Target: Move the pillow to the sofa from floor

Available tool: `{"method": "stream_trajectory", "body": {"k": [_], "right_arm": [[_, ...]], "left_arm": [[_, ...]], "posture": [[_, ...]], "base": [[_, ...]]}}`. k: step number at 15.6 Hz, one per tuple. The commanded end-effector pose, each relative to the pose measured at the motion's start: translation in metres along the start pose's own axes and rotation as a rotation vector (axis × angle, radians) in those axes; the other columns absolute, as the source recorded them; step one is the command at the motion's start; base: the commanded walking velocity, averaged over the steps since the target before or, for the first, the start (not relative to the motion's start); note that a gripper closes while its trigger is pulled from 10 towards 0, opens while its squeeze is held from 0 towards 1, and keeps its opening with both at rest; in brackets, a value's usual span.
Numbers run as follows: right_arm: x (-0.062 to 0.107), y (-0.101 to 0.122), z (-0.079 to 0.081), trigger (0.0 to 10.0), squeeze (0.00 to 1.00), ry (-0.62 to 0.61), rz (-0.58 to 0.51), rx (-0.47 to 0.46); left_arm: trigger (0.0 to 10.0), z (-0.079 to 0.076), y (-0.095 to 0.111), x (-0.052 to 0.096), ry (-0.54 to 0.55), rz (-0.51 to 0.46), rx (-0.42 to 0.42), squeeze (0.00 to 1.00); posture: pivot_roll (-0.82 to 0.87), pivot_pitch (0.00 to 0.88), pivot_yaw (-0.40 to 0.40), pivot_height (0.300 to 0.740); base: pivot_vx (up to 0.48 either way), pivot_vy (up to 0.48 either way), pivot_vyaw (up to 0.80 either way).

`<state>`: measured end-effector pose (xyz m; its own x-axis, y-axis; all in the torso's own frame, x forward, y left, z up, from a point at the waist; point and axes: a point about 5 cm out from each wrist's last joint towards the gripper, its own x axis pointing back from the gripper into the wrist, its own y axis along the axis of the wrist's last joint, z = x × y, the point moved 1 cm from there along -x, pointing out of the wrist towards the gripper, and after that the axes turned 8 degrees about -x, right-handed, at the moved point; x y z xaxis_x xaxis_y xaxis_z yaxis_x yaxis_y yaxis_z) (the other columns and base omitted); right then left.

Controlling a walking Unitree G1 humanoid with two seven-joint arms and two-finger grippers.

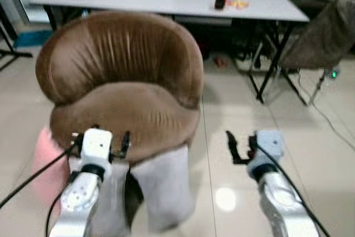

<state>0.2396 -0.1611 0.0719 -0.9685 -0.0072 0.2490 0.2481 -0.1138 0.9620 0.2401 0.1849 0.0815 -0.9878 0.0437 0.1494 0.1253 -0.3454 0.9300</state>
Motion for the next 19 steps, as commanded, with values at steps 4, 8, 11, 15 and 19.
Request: {"method": "stream_trajectory", "body": {"k": [4,8,11,15,19], "right_arm": [[-0.0007,0.0001,-0.0073,10.0,0.04,-0.004,-0.003,0.011],[-0.0012,0.0019,-0.0046,10.0,0.00,0.032,-0.013,-0.022],[-0.0015,0.0007,-0.0056,10.0,0.00,0.034,-0.004,-0.041],[-0.0012,-0.0035,-0.0064,10.0,0.00,0.030,0.012,-0.028],[-0.0017,-0.0046,-0.0088,10.0,0.00,0.007,0.006,-0.037]], "left_arm": [[10.0,-0.0086,0.0059,-0.0006,-0.036,-0.026,-0.014,0.00],[10.0,-0.0098,0.0065,0.0017,-0.035,-0.042,-0.019,0.00],[10.0,-0.0110,0.0044,0.0032,-0.037,-0.038,-0.033,0.00],[10.0,-0.0118,-0.0004,0.0043,-0.085,-0.042,-0.077,0.00],[10.0,-0.0098,0.0010,0.0012,-0.072,-0.054,-0.052,0.00]], "posture": [[-0.06,0.000,-0.022,0.740],[-0.06,0.000,-0.029,0.740],[-0.06,0.000,-0.031,0.740],[-0.06,0.000,-0.037,0.710],[-0.06,0.000,-0.031,0.675]], "base": [[0.313,0.000,0.00],[0.064,0.000,0.00],[0.000,0.000,0.00],[0.000,0.000,0.00],[0.000,0.000,0.00]]}}
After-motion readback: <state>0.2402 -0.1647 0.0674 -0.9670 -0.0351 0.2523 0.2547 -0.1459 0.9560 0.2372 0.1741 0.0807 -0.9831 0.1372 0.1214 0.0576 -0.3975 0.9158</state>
